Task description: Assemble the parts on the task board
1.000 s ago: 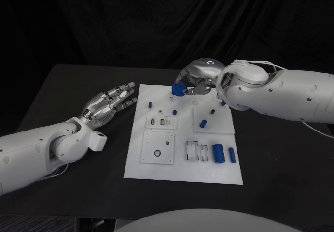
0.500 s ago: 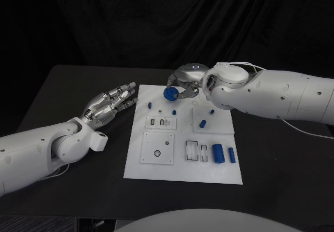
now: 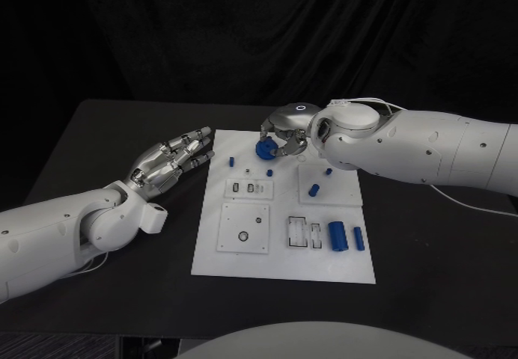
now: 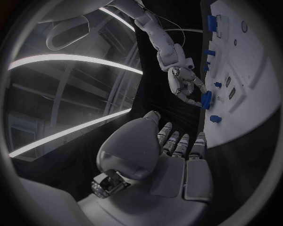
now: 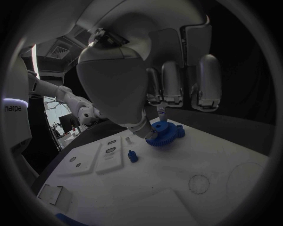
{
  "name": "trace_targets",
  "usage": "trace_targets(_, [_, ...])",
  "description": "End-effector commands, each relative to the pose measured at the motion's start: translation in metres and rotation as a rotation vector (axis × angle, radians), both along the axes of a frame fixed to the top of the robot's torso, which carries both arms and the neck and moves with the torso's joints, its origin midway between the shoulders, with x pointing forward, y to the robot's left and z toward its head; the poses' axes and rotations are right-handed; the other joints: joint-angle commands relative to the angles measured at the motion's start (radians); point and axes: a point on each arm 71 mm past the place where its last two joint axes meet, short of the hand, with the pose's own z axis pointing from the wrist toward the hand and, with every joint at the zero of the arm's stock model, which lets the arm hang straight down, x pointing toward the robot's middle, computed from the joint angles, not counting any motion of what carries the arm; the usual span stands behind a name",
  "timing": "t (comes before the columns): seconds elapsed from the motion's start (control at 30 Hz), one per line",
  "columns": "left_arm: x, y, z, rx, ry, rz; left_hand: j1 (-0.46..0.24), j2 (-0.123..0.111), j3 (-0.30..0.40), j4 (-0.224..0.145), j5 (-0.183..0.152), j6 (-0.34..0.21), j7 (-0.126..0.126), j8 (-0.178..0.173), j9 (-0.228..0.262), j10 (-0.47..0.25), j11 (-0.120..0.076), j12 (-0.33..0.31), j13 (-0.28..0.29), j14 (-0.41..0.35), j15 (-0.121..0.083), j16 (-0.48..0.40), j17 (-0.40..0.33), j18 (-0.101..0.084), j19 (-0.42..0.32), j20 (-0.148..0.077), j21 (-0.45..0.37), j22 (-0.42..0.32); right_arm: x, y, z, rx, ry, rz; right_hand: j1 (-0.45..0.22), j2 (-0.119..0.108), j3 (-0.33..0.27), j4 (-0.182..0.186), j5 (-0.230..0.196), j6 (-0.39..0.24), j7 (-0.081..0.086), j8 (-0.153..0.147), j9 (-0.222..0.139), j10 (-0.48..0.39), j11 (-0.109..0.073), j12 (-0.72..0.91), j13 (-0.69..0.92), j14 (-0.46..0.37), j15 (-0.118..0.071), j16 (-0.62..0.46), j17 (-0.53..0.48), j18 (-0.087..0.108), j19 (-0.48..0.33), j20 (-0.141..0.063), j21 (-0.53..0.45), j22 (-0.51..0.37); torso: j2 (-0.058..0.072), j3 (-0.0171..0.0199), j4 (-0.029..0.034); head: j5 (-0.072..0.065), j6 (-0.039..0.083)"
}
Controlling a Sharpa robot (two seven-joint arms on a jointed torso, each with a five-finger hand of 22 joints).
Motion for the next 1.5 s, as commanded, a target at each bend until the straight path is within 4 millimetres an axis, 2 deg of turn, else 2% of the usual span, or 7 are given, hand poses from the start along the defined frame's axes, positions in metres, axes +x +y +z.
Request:
trace_targets(0.03, [-0.002,0.000,0.008,-0.093,-0.086,-0.004,0.010,0.002,0.007,-0.002,0.004,-0.004,-0.001,0.004,0.000,0.001,0.008,0.003,0.001,0.000,0.008,0.002,0.001,0.018,0.003,0.005,0.005,0.001,0.000,0.000,-0.004,-0.023,0.019,-0.011,-0.005,-0.012,0.009,0.001,-0.007,-0.009,0.000,-0.032,0.354,0.104,0.009,0.003,0.263,0.105,0.010,0.003,0.263,-0.004,0.014,0.008,-0.007,0.196,0.001,0.0006,-0.0007,-0.001,-0.001])
trace_targets(0.27, [-0.002,-0.001,0.007,-0.093,-0.081,-0.009,0.010,0.002,0.008,-0.002,0.004,-0.004,-0.001,0.004,0.000,0.001,0.009,0.004,0.002,0.000,0.009,0.002,0.001,0.018,0.004,0.005,0.005,0.001,0.001,0.002,-0.007,-0.040,0.038,-0.012,-0.013,-0.024,0.031,0.003,-0.034,-0.041,-0.003,-0.137,0.285,0.104,0.007,0.003,0.263,0.105,0.008,0.003,0.263,-0.005,0.017,0.008,-0.007,0.200,0.001,0.0013,-0.0015,-0.002,-0.003])
trace_targets(0.47, [-0.002,-0.001,0.006,-0.091,-0.077,-0.010,0.010,0.002,0.008,-0.002,0.004,-0.004,-0.001,0.004,0.000,0.001,0.009,0.004,0.002,0.000,0.009,0.002,0.001,0.018,0.004,0.005,0.005,0.001,0.001,0.003,-0.009,-0.045,0.046,-0.010,-0.011,-0.026,0.036,-0.005,-0.051,-0.109,-0.027,-0.234,0.211,0.104,-0.011,0.003,0.263,0.105,-0.005,0.003,0.263,0.001,0.003,-0.003,-0.029,0.192,0.000,0.0010,-0.0028,0.002,-0.005])
trace_targets(0.67, [-0.002,-0.001,0.005,-0.090,-0.075,-0.010,0.010,0.002,0.009,-0.002,0.004,-0.005,-0.001,0.004,0.000,0.001,0.010,0.004,0.002,0.000,0.009,0.002,0.001,0.018,0.003,0.005,0.005,0.001,0.002,0.004,-0.010,-0.048,0.049,-0.012,-0.011,-0.025,0.033,-0.009,-0.062,-0.177,-0.040,-0.276,0.153,0.104,-0.022,0.003,0.263,0.105,-0.014,0.003,0.263,0.003,-0.001,-0.012,-0.037,0.189,0.000,0.0008,-0.0016,0.001,-0.006])
trace_targets(0.9, [-0.002,-0.001,0.004,-0.090,-0.073,-0.010,0.010,0.002,0.010,-0.003,0.004,-0.005,-0.001,0.004,0.000,0.001,0.010,0.004,0.001,0.000,0.009,0.002,0.001,0.018,0.003,0.005,0.005,0.001,0.002,0.002,-0.010,-0.038,0.038,-0.014,-0.010,-0.024,0.029,-0.012,-0.074,-0.249,-0.045,-0.296,0.102,0.104,-0.025,0.003,0.263,0.105,-0.017,0.003,0.263,0.006,-0.009,-0.015,-0.050,0.184,0.001,0.0005,-0.0008,0.001,-0.009])
trace_targets(1.07, [-0.003,0.001,0.004,-0.090,-0.073,-0.007,0.010,0.002,0.010,-0.003,0.004,-0.005,0.000,0.004,0.000,0.001,0.010,0.004,0.001,0.000,0.009,0.002,0.001,0.018,0.003,0.006,0.005,0.001,-0.001,-0.004,-0.002,0.018,-0.020,0.002,-0.004,-0.021,0.028,-0.017,-0.079,-0.368,-0.051,-0.308,0.027,0.104,-0.030,0.003,0.263,0.105,-0.020,0.003,0.263,0.011,-0.022,-0.019,-0.071,0.176,0.001,0.0001,-0.0006,0.007,-0.011])
trace_targets(1.5, [-0.005,0.009,0.005,-0.081,-0.073,0.012,0.010,0.002,0.011,-0.003,0.004,-0.002,0.000,0.004,0.000,0.002,0.010,0.005,0.002,0.001,0.010,0.003,0.002,0.018,0.004,0.006,0.006,0.002,-0.010,-0.046,0.036,0.069,-0.109,-0.034,-0.019,-0.009,0.017,0.001,-0.097,-0.169,-0.035,-0.267,0.075,0.104,-0.021,0.003,0.263,0.105,-0.016,0.003,0.263,0.008,-0.012,-0.017,-0.066,0.182,0.002,0.0008,-0.0010,0.014,-0.016])
